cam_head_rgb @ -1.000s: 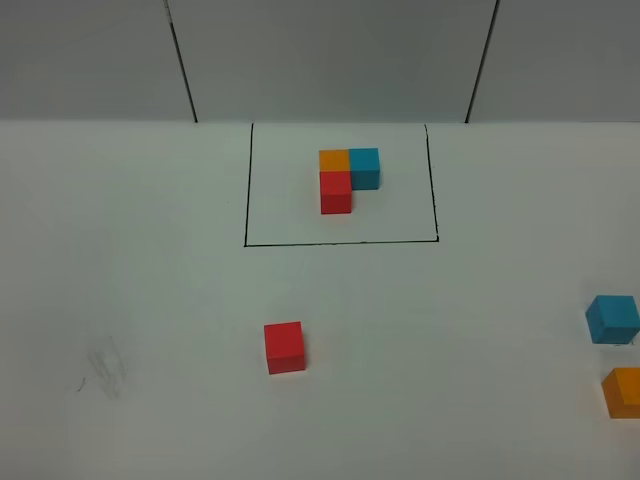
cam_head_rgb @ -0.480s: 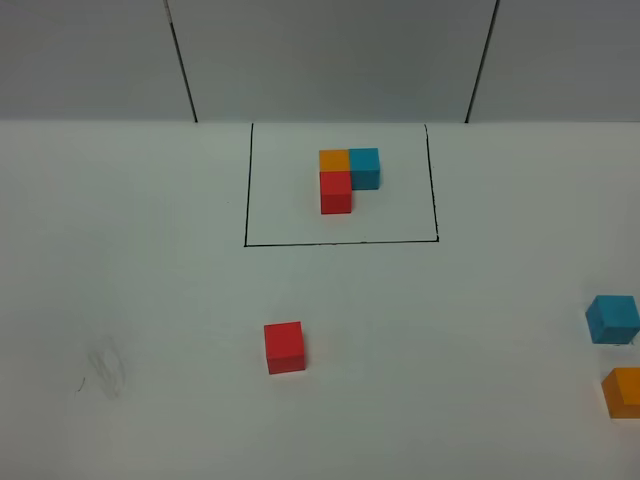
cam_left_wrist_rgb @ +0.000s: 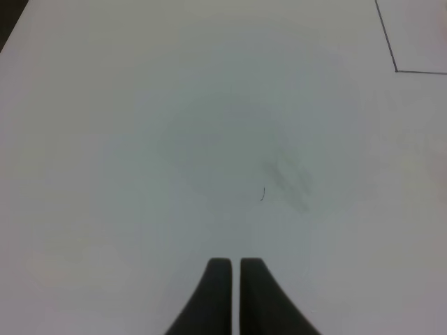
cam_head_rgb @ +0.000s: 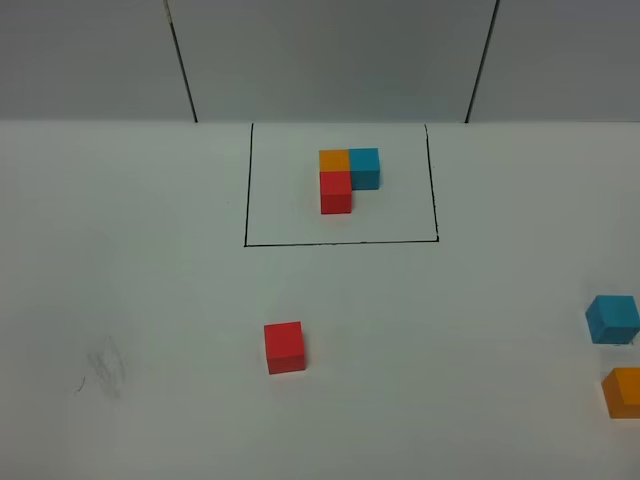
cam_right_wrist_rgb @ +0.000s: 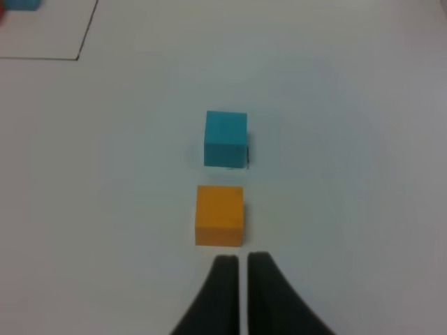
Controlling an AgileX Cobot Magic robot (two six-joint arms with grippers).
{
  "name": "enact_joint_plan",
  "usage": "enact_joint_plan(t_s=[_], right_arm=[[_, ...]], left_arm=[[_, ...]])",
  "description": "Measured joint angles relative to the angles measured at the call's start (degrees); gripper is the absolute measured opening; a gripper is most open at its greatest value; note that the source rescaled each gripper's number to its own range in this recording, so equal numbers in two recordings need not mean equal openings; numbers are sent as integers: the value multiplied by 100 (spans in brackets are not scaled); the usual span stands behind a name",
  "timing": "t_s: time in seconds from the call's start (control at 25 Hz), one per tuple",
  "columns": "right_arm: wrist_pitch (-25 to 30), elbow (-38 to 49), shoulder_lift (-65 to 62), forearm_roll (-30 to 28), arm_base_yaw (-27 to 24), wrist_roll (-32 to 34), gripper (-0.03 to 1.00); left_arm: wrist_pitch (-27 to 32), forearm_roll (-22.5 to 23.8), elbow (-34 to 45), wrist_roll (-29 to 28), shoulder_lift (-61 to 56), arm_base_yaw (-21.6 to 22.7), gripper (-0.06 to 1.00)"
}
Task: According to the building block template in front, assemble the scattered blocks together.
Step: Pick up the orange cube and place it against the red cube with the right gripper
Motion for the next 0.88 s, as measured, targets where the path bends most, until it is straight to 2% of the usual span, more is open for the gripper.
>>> enact_joint_plan(t_s=[0.24,0.4,0.56,0.76,0.8,0.88], right_arm=[[0,0,0,0,0,0,1],[0,0,0,0,0,-19,13],[0,0,0,0,0,-41,42],[0,-89,0,0,0,-1,89],[0,-160,0,0,0,67,95],[45,-336,80,-2,0,150,100]], left_arm=[[0,0,0,0,0,0,0],[0,0,0,0,0,0,0],[0,0,0,0,0,0,0],[0,0,0,0,0,0,0],[0,0,0,0,0,0,0],[0,0,0,0,0,0,0]])
